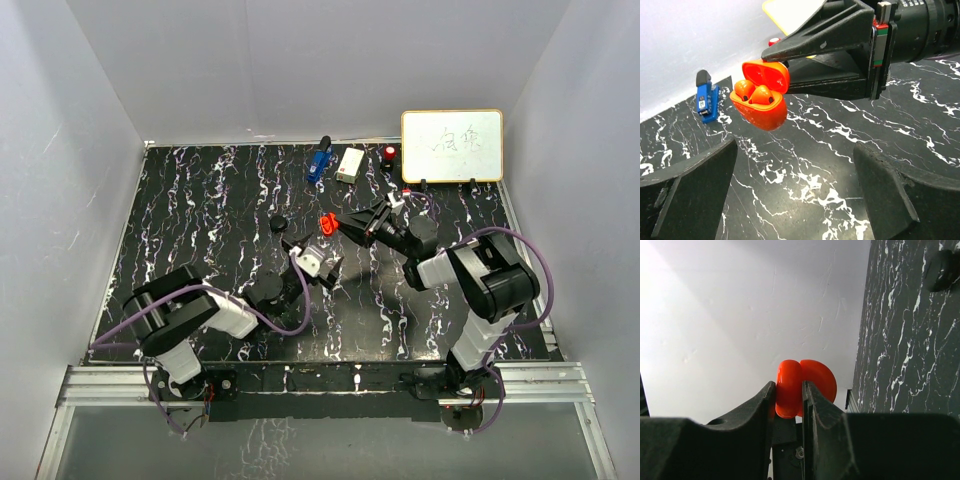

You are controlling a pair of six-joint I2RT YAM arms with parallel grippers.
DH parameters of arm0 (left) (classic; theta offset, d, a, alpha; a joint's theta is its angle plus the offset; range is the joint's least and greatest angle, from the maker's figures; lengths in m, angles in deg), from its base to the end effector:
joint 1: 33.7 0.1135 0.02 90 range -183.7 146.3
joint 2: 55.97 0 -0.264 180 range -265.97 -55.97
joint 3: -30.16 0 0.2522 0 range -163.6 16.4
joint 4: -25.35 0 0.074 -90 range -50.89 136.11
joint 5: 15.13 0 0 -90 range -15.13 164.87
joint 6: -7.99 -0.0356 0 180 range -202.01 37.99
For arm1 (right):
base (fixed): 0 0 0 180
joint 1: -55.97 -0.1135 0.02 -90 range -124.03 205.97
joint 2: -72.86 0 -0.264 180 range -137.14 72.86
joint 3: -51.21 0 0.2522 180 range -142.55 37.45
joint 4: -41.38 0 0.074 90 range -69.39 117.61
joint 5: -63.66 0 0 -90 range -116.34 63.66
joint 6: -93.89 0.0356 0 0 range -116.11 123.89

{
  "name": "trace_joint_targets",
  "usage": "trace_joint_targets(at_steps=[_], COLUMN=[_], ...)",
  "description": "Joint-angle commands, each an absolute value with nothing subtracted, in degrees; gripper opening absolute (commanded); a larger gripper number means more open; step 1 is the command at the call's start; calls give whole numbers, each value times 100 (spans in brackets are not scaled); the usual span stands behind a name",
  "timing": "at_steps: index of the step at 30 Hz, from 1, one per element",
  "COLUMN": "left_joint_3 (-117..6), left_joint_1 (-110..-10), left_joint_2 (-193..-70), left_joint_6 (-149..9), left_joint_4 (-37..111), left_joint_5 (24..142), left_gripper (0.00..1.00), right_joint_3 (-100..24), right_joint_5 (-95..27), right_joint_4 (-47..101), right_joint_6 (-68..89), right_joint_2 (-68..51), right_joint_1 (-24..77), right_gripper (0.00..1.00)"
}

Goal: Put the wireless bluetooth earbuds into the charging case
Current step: Close the charging case.

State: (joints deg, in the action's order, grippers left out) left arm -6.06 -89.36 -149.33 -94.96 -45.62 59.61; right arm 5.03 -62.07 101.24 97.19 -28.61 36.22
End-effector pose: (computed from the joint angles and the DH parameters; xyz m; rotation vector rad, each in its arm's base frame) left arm 0.1643 -0.2239 0.1911 0.5630 1.2294 -0.4530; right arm 0.2929 0.1273 0.1731 0.5721 1.8111 1.9388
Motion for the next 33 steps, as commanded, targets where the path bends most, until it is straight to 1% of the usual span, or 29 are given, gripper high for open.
trace_joint_targets(at_steps=[1, 7, 23, 33], left_joint_3=[-891, -1042, -1312, -1133], left_joint_1=[-9083, -9187, -9188, -9188], left_joint_2=[-15223, -15589, -15535, -15253], left_joint_6=[-10170, -10608, -10831, -11119], left_joint_4=[-5605, -6310, -6320, -6320], left_joint_5=[5474, 5090, 4892, 4548], left_gripper=[99, 99, 99, 99], right_joint_3=[527, 670, 975, 1062], right_joint_5=[-6141, -6142, -6133, -6141], right_joint_4=[10381, 10423, 10688, 10714], right_joint_6=[9671, 9671, 9733, 9724], right_joint_2=[-2488, -2445, -2500, -2503], right_joint_1=[3647, 3650, 3649, 3649], right_gripper=[2, 2, 2, 2])
